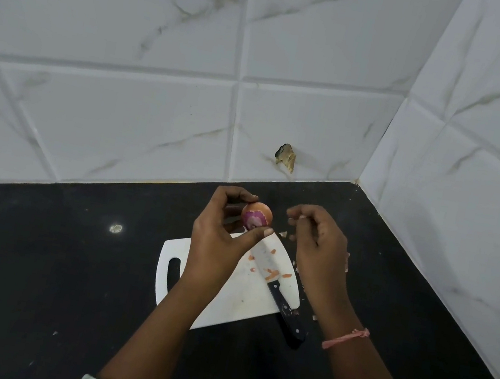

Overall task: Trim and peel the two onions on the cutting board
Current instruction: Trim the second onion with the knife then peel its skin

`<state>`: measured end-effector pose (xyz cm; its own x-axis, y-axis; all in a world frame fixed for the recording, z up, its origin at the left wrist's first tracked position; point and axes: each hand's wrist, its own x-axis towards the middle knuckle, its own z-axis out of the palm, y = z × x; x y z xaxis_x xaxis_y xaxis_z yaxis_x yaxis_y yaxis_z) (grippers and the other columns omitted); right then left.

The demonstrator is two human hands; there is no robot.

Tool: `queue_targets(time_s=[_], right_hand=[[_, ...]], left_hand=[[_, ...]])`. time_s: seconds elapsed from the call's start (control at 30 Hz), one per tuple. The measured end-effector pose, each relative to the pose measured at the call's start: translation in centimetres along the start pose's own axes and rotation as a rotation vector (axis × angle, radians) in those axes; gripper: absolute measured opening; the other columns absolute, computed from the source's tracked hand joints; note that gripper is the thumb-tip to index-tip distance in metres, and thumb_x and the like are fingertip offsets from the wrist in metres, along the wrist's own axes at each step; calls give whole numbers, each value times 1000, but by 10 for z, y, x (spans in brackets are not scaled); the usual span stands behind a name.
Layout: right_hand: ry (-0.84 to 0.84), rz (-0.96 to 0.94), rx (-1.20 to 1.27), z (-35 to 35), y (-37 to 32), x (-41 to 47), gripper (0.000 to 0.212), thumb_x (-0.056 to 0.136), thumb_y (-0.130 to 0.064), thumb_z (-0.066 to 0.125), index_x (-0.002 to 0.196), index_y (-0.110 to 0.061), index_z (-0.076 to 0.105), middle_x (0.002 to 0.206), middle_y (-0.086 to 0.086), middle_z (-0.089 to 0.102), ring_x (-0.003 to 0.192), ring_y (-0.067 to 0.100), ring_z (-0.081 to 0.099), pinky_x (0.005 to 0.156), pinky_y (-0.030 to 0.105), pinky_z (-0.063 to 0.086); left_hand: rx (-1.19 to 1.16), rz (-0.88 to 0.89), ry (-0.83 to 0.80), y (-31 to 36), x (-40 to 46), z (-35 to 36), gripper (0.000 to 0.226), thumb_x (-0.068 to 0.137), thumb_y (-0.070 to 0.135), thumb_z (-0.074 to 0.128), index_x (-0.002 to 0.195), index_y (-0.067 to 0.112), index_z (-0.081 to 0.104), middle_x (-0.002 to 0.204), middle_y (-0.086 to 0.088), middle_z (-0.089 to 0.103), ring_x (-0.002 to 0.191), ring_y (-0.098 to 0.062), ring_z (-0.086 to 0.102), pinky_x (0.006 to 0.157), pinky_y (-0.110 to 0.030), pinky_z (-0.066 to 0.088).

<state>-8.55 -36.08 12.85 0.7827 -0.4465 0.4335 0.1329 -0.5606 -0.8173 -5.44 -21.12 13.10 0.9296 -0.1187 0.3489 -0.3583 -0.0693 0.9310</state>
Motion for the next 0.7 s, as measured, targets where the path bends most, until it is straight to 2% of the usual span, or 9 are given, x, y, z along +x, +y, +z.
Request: queue_targets(time_s=[0.07, 0.13, 0.17, 0.23, 0.27, 0.37, 0.43, 0.53, 0.7], right_hand=[[3, 8, -90, 3, 10, 1, 10, 97, -21, 57, 93, -18, 65, 88, -8, 63, 80, 4, 61, 68, 9, 46], [0, 18, -187, 4, 24, 0, 4, 91, -19, 67, 89, -16, 64, 87, -5, 60, 76, 5, 58, 67, 14, 49], [-24, 53, -204, 5, 32, -2, 14, 87, -15, 72, 94, -18, 60, 91, -5, 58, 78, 6, 57, 69, 17, 51], [-153, 194, -217, 6, 51, -7, 50, 78, -11, 79, 109, -27, 44, 106, -6, 52, 89, 8, 57, 77, 21, 52], [-233, 254, -259, 6, 61, -11, 57, 77, -14, 80, 112, -29, 38, 112, -5, 49, 95, 9, 55, 79, 23, 51], [-487, 324, -457, 8, 87, -28, 42, 82, -34, 74, 110, -28, 42, 121, 1, 50, 105, 15, 52, 84, 29, 49], [-576, 335, -530, 8, 96, -42, 43, 83, -38, 72, 116, -24, 48, 129, 3, 47, 114, 18, 48, 92, 32, 46], [-620, 306, -525, 11, 100, -59, 49, 86, -30, 70, 126, -20, 45, 137, 4, 42, 122, 19, 47, 96, 29, 43], [-642, 254, -540, 14, 101, -66, 47, 93, -14, 55, 136, -20, 37, 134, 7, 47, 115, 19, 53, 94, 32, 47]], left_hand=[[-6, -7, -6, -6, 0, 1, 55, 71, 9, 89, 111, 30, 57, 113, 12, 66, 106, -3, 64, 87, -17, 55], [0, -26, -18, -15, 0, 2, 56, 71, 10, 89, 111, 33, 56, 113, 15, 64, 105, 1, 64, 84, -12, 53], [-2, -45, -26, -21, 0, 4, 57, 71, 10, 89, 113, 32, 57, 113, 15, 64, 105, 0, 64, 85, -12, 53], [-24, -112, -37, -37, -1, 10, 57, 73, 8, 88, 117, 26, 58, 114, 13, 64, 104, -4, 65, 86, -13, 54], [-35, -160, -42, -47, -2, 15, 55, 74, 7, 86, 118, 24, 58, 114, 13, 64, 104, -5, 65, 85, -13, 54], [61, -219, -40, -91, -16, 31, 43, 81, 10, 81, 115, 22, 59, 115, 7, 64, 102, -9, 65, 80, -18, 57], [209, -227, -37, -120, -25, 40, 38, 83, 19, 80, 114, 24, 60, 115, 4, 59, 98, -9, 63, 78, -23, 59], [300, -267, -96, -145, -36, 47, 37, 83, 28, 79, 115, 21, 62, 116, 4, 52, 95, -4, 57, 80, -16, 52], [371, -246, -123, -160, -47, 47, 41, 85, 39, 76, 117, 22, 57, 116, 8, 52, 96, -5, 55, 83, -21, 48]])
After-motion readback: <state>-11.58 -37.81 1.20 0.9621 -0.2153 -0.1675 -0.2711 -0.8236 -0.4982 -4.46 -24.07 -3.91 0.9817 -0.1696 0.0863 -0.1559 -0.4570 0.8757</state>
